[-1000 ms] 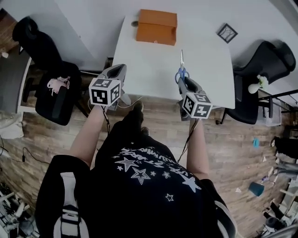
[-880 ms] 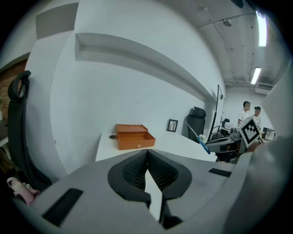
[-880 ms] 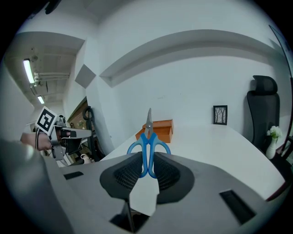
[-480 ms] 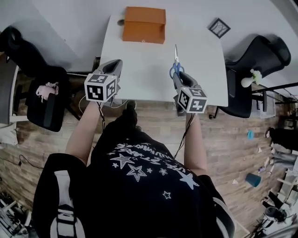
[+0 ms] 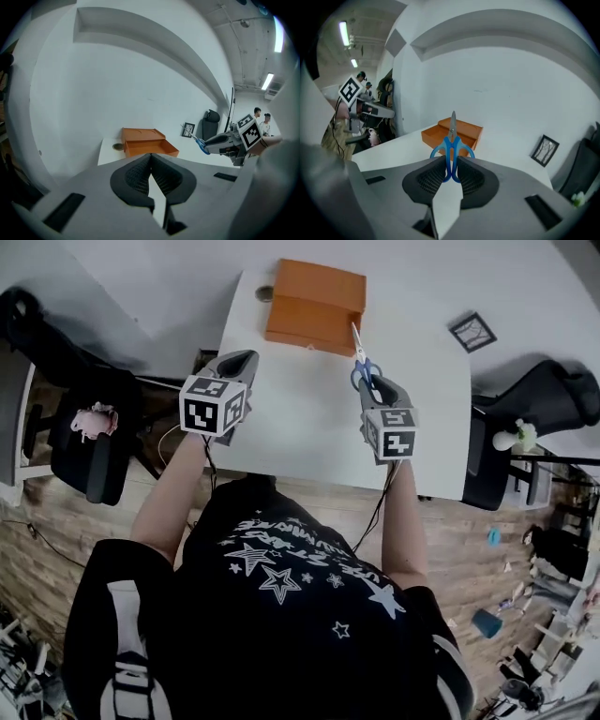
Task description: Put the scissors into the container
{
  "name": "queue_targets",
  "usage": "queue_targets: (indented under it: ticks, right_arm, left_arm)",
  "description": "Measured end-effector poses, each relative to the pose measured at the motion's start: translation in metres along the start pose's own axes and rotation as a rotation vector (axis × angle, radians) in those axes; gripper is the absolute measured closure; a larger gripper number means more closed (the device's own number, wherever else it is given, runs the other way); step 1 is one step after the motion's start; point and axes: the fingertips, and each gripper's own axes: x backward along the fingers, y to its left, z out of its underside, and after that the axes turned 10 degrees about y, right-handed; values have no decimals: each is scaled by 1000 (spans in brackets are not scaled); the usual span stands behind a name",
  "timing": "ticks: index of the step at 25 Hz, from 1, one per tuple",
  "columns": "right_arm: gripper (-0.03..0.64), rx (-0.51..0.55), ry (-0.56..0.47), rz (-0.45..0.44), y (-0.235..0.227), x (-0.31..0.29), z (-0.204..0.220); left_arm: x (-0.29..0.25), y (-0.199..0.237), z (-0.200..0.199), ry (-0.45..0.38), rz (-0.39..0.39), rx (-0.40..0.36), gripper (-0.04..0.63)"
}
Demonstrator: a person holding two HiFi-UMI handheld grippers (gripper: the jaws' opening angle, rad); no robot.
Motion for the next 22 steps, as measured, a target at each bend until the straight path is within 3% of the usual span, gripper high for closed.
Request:
queue_targets:
  ticks: [3,8,22]
  right_arm:
    - [518,127,32,0,4,-35,-26]
    - [518,217,64,-16,-2,-81,-55]
    - [518,630,181,-24,-19,-173,-101]
  left_arm:
    - [-15,28,-10,3,-11,16,578]
    - [-40,60,-25,7,-20,50,578]
    - [-99,115,-41,65,-29,91,578]
